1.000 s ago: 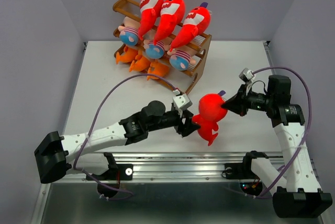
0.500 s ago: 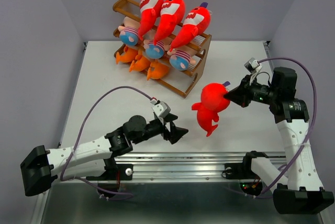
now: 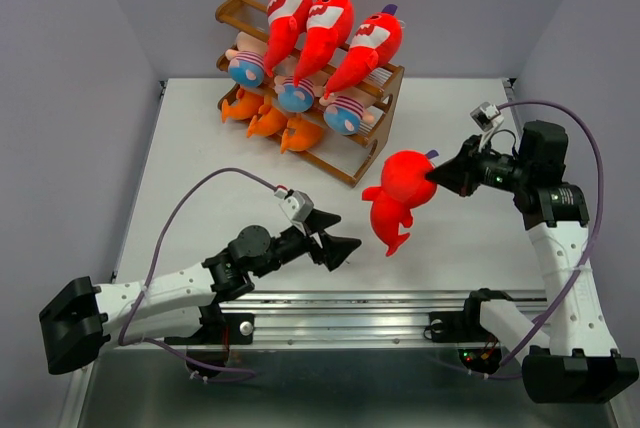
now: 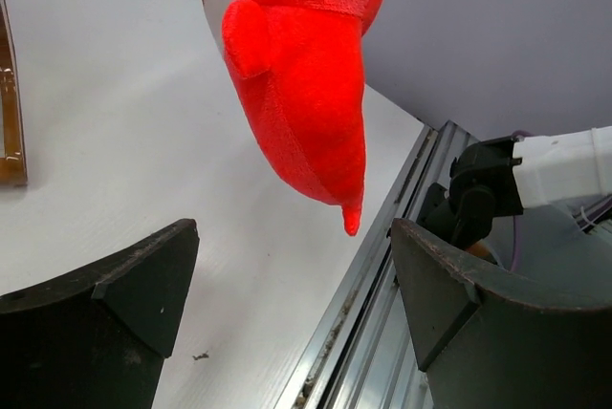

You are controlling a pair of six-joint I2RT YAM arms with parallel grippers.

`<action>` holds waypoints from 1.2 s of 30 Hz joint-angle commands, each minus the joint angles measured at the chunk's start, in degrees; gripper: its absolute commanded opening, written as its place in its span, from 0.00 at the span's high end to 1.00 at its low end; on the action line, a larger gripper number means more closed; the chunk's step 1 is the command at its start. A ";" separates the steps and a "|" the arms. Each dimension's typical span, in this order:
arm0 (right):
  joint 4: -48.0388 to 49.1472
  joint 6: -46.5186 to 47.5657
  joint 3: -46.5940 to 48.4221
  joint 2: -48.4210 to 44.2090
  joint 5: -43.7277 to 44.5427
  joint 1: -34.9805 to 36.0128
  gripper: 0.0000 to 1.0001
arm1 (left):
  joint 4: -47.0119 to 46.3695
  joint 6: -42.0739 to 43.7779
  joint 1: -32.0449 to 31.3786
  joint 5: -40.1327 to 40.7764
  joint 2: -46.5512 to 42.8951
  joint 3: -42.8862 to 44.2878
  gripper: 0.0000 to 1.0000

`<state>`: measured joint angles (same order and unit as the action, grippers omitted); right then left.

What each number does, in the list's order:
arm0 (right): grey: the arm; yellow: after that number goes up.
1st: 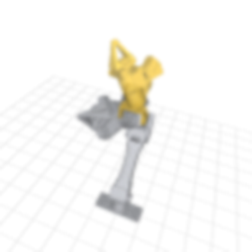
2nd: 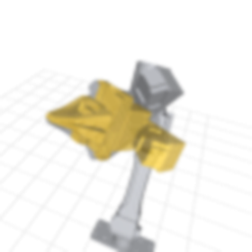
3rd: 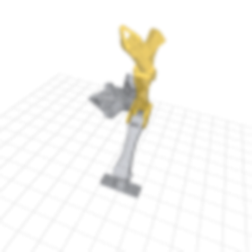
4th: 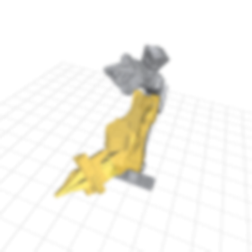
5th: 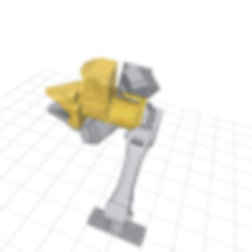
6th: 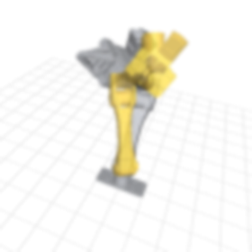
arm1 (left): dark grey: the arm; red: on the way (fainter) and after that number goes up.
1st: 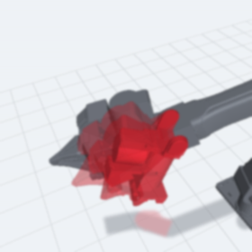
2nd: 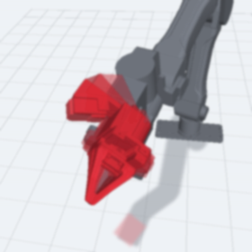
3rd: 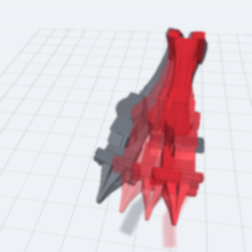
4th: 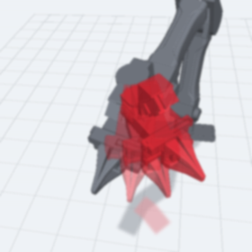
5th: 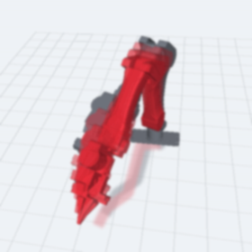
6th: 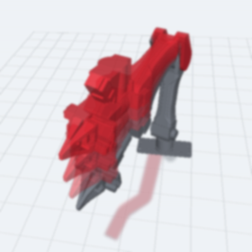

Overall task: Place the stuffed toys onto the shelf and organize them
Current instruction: Pass the stuffed toy from the right arm to the left

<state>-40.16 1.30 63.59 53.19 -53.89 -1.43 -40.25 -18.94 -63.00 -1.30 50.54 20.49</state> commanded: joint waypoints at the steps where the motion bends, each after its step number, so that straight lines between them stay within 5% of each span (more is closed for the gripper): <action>1: 4.48 -3.23 3.38 0.34 -1.48 0.11 0.99 | -6.50 -1.36 -0.28 3.41 -0.36 -0.98 0.06; 36: 10.89 -15.09 6.19 4.11 0.63 0.11 0.99 | -11.78 -4.35 -0.28 5.70 1.48 -2.30 0.01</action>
<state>-34.65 -10.24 66.37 57.43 -52.88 -1.43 -46.98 -22.68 -63.00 3.01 51.81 18.24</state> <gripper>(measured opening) 0.038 0.986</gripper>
